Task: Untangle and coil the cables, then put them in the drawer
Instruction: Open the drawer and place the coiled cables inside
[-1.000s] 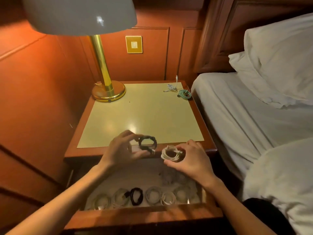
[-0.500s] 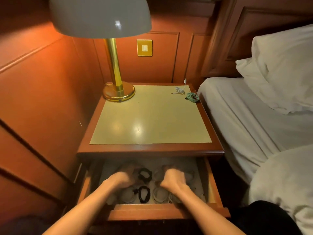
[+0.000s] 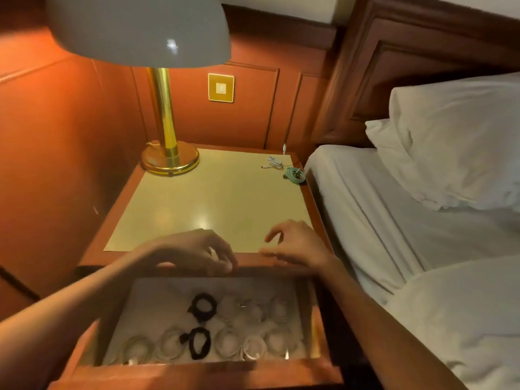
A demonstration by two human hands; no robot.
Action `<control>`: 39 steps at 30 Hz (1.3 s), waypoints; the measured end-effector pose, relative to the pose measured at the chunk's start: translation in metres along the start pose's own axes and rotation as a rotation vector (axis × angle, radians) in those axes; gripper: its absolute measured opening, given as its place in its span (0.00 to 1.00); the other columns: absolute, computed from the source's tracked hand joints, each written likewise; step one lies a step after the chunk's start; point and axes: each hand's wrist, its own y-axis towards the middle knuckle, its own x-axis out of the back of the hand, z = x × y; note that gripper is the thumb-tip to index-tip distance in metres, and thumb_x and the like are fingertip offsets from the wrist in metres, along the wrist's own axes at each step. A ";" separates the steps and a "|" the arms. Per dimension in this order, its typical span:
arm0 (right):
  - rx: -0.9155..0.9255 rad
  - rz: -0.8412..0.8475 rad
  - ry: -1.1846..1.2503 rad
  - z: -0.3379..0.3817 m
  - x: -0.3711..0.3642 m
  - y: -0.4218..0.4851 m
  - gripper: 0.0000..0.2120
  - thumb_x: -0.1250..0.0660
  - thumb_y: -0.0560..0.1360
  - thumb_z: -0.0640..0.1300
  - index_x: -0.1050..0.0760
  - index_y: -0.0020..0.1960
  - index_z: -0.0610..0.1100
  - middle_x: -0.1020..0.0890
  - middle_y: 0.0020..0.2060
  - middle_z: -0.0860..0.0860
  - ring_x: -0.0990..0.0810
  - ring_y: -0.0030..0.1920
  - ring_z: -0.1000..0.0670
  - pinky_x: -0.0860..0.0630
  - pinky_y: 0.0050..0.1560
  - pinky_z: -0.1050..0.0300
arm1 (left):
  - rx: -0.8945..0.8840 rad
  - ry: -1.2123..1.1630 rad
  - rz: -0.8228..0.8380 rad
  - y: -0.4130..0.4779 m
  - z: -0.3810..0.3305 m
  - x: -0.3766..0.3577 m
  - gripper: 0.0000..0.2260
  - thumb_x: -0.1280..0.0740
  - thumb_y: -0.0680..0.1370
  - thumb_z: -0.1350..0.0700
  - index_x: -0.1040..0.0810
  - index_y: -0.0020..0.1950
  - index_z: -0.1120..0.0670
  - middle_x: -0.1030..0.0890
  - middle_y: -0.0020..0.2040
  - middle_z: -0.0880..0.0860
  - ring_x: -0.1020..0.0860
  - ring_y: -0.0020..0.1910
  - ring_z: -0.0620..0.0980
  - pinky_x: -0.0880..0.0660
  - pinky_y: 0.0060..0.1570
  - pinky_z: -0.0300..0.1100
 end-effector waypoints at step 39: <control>0.092 -0.257 0.196 -0.030 -0.001 0.066 0.32 0.21 0.62 0.60 0.22 0.63 0.51 0.20 0.53 0.53 0.21 0.50 0.55 0.22 0.51 0.59 | -0.136 0.671 -0.760 0.046 0.041 0.074 0.06 0.29 0.75 0.46 0.15 0.49 0.43 0.18 0.52 0.45 0.18 0.40 0.49 0.21 0.36 0.44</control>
